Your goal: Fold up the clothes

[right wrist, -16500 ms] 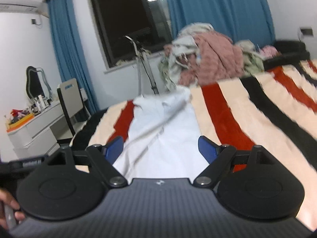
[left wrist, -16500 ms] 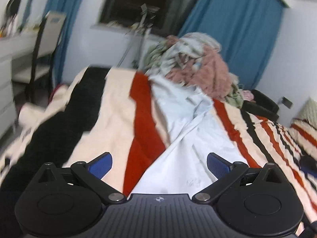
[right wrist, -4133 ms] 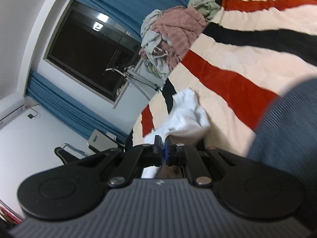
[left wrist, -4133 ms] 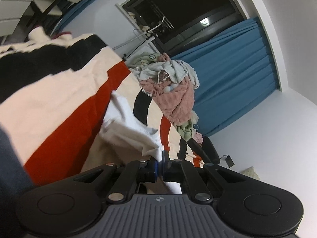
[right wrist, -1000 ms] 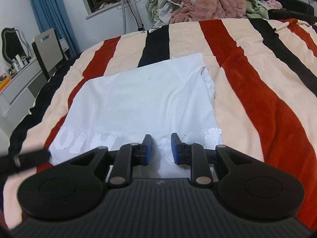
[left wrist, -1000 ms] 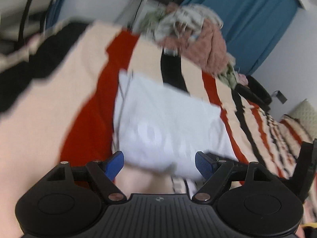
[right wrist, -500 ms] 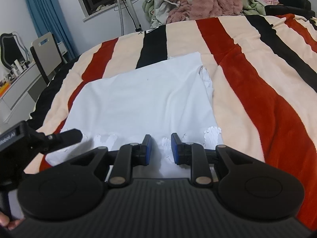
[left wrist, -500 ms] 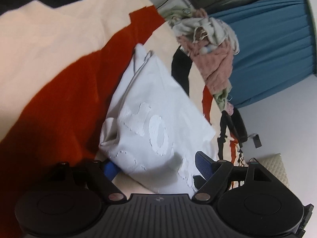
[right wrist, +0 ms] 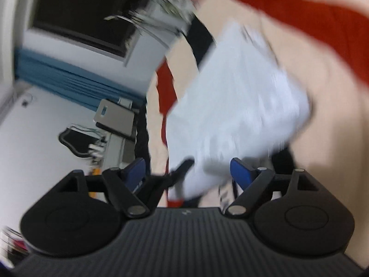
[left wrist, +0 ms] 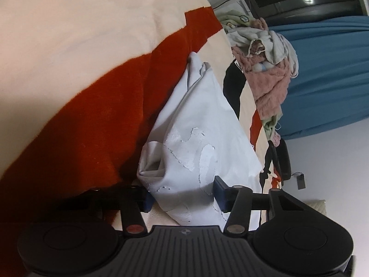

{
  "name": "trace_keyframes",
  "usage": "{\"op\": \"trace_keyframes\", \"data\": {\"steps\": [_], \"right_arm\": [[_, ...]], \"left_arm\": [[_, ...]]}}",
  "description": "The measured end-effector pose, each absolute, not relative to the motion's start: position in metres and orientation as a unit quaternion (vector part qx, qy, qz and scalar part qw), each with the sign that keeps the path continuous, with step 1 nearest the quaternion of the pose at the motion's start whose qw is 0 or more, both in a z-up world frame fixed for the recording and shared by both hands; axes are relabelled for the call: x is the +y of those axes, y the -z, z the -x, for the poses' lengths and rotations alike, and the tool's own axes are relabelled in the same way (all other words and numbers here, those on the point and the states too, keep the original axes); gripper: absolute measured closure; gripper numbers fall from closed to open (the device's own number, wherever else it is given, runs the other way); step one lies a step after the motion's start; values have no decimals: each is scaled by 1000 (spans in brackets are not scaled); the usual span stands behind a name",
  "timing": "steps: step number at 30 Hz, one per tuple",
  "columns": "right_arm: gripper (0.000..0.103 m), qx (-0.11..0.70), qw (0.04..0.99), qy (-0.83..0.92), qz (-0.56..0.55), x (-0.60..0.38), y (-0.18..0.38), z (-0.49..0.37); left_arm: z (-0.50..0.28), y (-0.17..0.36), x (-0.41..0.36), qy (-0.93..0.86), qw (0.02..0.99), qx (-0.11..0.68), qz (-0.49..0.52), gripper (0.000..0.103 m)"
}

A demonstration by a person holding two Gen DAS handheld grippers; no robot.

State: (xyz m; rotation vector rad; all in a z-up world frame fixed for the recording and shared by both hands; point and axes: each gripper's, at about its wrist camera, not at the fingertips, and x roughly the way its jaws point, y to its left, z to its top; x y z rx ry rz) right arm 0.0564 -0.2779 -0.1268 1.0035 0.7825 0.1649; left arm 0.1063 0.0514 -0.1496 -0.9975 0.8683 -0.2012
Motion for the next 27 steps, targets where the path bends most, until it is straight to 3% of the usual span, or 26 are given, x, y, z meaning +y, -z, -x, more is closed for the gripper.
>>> {"op": "trace_keyframes", "data": {"steps": [3,7,10,12,14,17,27], "right_arm": [[20,374,746,-78,-545,-287,146,-55],[34,364,679,-53,-635,-305,170,-51],[38,326,667,-23,-670,-318,178,-51],[46,320,668,-20,-671,-317,179,-52],[67,319,687,-15,-653,-315,174,-53],[78,315,708,-15,-632,-312,167,-52],[82,273,773,-37,-572,-315,118,-15]], "left_arm": [[-106,150,54,96,785,392,471,63],[-104,148,59,102,777,374,495,72],[-102,148,61,108,776,362,505,75],[-102,147,60,109,777,361,504,76],[-102,147,59,110,778,360,503,76],[-101,144,58,115,780,358,500,77],[-76,109,62,153,774,346,508,78]]}}
